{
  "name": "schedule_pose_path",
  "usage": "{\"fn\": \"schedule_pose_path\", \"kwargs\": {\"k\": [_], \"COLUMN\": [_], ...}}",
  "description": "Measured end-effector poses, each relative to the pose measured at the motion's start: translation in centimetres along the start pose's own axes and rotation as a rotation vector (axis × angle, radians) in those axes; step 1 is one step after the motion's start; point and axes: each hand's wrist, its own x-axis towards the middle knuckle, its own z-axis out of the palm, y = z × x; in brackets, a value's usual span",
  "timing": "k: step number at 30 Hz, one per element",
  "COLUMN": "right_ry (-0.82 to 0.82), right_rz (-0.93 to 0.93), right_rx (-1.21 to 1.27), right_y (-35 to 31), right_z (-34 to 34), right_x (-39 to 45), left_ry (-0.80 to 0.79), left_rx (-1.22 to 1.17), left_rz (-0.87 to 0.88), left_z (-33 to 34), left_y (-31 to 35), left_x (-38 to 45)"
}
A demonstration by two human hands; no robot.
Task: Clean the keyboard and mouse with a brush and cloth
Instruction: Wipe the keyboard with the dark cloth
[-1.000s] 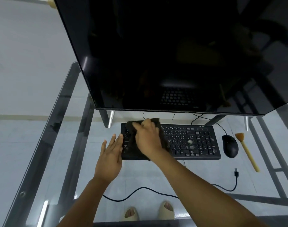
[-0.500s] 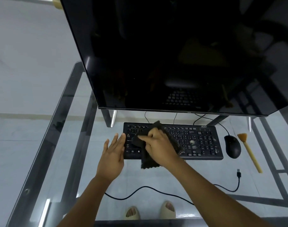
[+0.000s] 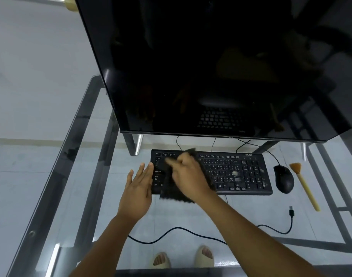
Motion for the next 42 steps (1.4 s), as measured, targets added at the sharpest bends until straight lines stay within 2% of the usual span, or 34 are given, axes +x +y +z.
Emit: {"fn": "schedule_pose_path", "kwargs": {"k": [1,2,5,6,7,9,10,14,15,18,19,20,22,23,26,27,31,34,36,38,40,42], "right_ry": [0.065,0.075,-0.091,-0.094,-0.064,0.060,0.054,-0.141,-0.141,-0.001,-0.005,-0.046,-0.104,-0.103,-0.010,-0.001,-0.074,0.021,0.007,-0.052,-0.081,-0.003], "right_rz": [0.117,0.156,-0.088,-0.131,-0.086,0.136,0.185,-0.091,-0.071,0.171,0.211,0.195,0.033,0.004,0.212,0.222,0.060,0.206,0.082,-0.036,0.054,0.217], "right_rx": [0.001,0.005,0.002,-0.011,-0.020,-0.013,-0.019,0.062,0.061,-0.038,-0.020,0.005,0.075,0.041,0.036,0.032,0.048,0.033,-0.079,-0.069,0.013,0.092], "right_y": [0.4,0.0,-2.7,-2.7,-2.1,-0.6,-0.8,-2.9,-1.7,2.7,3.0,2.8,2.1,2.6,5.9,6.1,6.1,8.7,7.9,6.4,6.9,8.8], "right_z": [0.0,0.1,1.1,1.0,0.7,0.2,0.2,0.5,0.2,-1.1,-1.4,-1.4,-1.5,-1.5,-1.6,-1.6,-1.8,-2.5,-2.4,-2.0,-2.5,-2.7], "right_x": [0.9,1.4,1.0,1.4,2.2,3.5,3.4,-0.6,-0.8,-0.7,-1.3,-2.1,-3.7,-4.0,-4.4,-4.9,-6.6,-6.7,-7.1,-7.5,-7.7,-7.9], "left_ry": [0.002,0.007,0.011,0.006,0.002,-0.006,-0.005,-0.001,0.004,0.047,0.066,0.085,0.099,0.083,0.012,-0.005,-0.072,-0.086,-0.079,-0.075,-0.079,-0.085], "left_rx": [0.008,0.011,0.005,0.004,0.008,0.026,0.031,0.037,0.056,0.134,0.150,0.159,0.168,0.167,0.179,0.193,0.239,0.228,0.237,0.243,0.238,0.254], "left_rz": [-0.007,-0.010,0.000,0.000,-0.005,-0.017,-0.018,0.000,-0.007,-0.069,-0.081,-0.083,-0.049,-0.021,0.057,0.074,0.107,0.110,0.116,0.125,0.135,0.137], "left_z": [0.1,0.1,-0.1,-0.1,-0.1,-0.1,-0.1,-0.3,-0.4,-0.5,-0.5,-0.6,-0.5,-0.2,1.2,1.6,3.2,3.5,3.5,3.4,3.3,3.3], "left_y": [0.0,0.1,0.0,0.0,0.1,0.2,0.2,-0.2,-0.1,1.2,1.8,2.5,4.2,5.2,7.6,8.1,8.4,8.3,8.2,8.0,8.0,8.1], "left_x": [-0.1,-0.1,-0.2,-0.1,0.0,-0.1,-0.2,-0.6,-0.5,-0.2,0.0,0.2,1.0,1.5,2.8,3.0,3.2,3.0,2.8,2.7,2.8,2.8]}}
